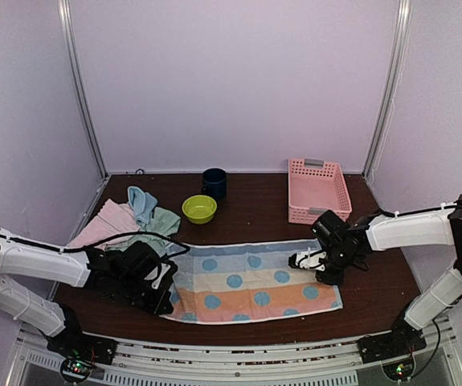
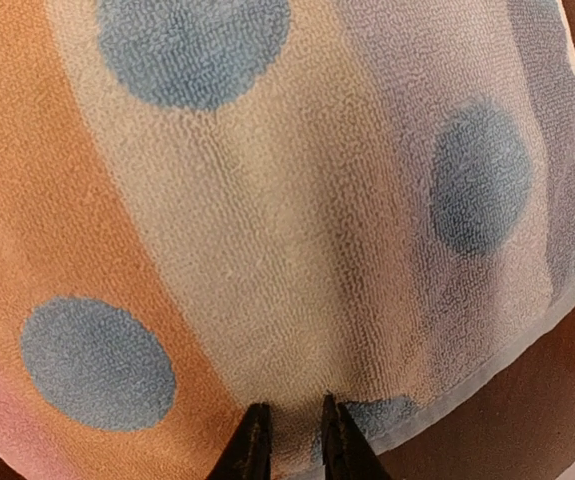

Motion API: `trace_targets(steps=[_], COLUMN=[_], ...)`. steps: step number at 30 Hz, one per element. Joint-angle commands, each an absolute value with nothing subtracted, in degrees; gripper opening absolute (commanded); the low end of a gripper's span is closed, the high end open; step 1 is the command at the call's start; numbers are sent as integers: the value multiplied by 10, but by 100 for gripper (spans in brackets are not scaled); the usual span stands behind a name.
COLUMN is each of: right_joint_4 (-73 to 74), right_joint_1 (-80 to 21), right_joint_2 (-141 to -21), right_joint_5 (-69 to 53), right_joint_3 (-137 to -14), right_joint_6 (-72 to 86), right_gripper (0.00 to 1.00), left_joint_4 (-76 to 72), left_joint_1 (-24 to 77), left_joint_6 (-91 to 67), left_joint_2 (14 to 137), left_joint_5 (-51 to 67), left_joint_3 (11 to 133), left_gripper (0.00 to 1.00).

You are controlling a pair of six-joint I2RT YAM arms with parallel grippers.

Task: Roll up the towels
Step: Smooth out the towel at the center of the board.

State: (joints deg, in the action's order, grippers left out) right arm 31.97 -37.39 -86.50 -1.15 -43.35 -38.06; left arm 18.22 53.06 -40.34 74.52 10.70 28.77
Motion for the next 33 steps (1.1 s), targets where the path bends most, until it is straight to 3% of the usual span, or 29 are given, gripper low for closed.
trace_targets(steps=[1, 8, 16, 33], right_joint_4=[365, 444, 491, 312], right_joint_1=[-365, -366, -363, -234], right_joint_2=[-874, -819, -733, -890], right_joint_5=[39, 2, -96, -53], right_joint_3=[-383, -403, -498, -526], right_joint_6=[-386, -379, -351, -293], right_gripper=[21, 21, 25, 23], left_joint_4=[229, 306, 397, 180], left_joint_1=[560, 572, 562, 410], left_joint_6=[-452, -480, -410, -238], left_joint_2=[706, 652, 701, 919], left_joint_5=[140, 129, 15, 16], left_joint_3=[261, 284, 440, 559], left_gripper=[0, 0, 0, 0])
